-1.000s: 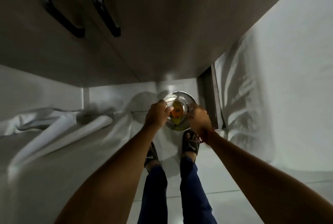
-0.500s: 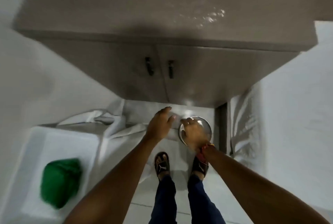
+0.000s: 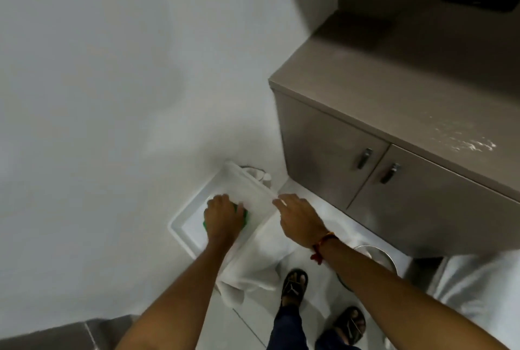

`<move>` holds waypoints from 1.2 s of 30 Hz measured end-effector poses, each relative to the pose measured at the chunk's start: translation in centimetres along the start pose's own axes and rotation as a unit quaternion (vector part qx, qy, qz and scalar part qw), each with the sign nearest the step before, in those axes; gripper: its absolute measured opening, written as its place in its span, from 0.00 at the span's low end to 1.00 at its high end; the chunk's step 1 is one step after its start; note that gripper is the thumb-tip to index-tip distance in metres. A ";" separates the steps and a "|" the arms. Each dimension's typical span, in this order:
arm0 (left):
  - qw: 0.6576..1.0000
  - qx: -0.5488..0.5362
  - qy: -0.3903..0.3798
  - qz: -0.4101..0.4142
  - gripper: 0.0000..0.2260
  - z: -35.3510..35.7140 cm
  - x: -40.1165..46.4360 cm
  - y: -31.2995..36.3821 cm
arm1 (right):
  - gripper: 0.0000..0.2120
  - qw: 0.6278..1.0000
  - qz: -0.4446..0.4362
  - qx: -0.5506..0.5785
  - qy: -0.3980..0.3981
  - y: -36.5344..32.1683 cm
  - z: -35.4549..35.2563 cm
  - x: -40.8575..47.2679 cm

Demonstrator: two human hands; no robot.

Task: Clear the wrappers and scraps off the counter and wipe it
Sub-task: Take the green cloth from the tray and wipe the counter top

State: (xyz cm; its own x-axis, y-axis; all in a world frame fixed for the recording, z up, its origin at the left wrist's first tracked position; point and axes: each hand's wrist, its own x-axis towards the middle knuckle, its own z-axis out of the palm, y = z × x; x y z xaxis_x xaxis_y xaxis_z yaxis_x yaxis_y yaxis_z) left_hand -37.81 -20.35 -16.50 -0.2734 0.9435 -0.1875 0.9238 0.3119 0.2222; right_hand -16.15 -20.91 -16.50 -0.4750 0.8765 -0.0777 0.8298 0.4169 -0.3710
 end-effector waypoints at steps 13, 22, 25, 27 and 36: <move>0.990 0.096 -0.102 -0.007 0.32 4.7 -0.8 -4.1 | 0.24 0.999 0.030 -0.008 -0.038 3.6 4.4 -4.0; 0.957 0.089 0.036 0.274 0.29 4.3 -0.3 8.9 | 0.29 0.976 0.204 -0.016 -0.079 10.6 2.7 -8.8; 0.914 0.146 -0.004 0.379 0.28 8.9 -2.8 14.9 | 0.30 0.963 0.258 -0.010 -0.080 13.1 4.6 -12.0; 0.881 0.166 -0.048 0.441 0.29 14.0 -4.8 17.6 | 0.30 0.951 0.296 0.004 -0.092 15.2 7.7 -14.2; 0.844 0.183 -0.146 0.483 0.28 39.1 -6.6 16.8 | 0.42 0.895 0.419 0.099 -0.116 24.9 35.7 -20.9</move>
State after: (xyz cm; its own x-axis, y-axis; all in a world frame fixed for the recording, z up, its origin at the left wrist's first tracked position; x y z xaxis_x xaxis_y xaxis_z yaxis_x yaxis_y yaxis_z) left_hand -10.03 -25.75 -49.00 0.6834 0.6522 -0.3280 0.7127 -0.6933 0.1066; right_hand 3.98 -37.43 -57.18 0.2238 0.7784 -0.5865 0.8655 -0.4355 -0.2476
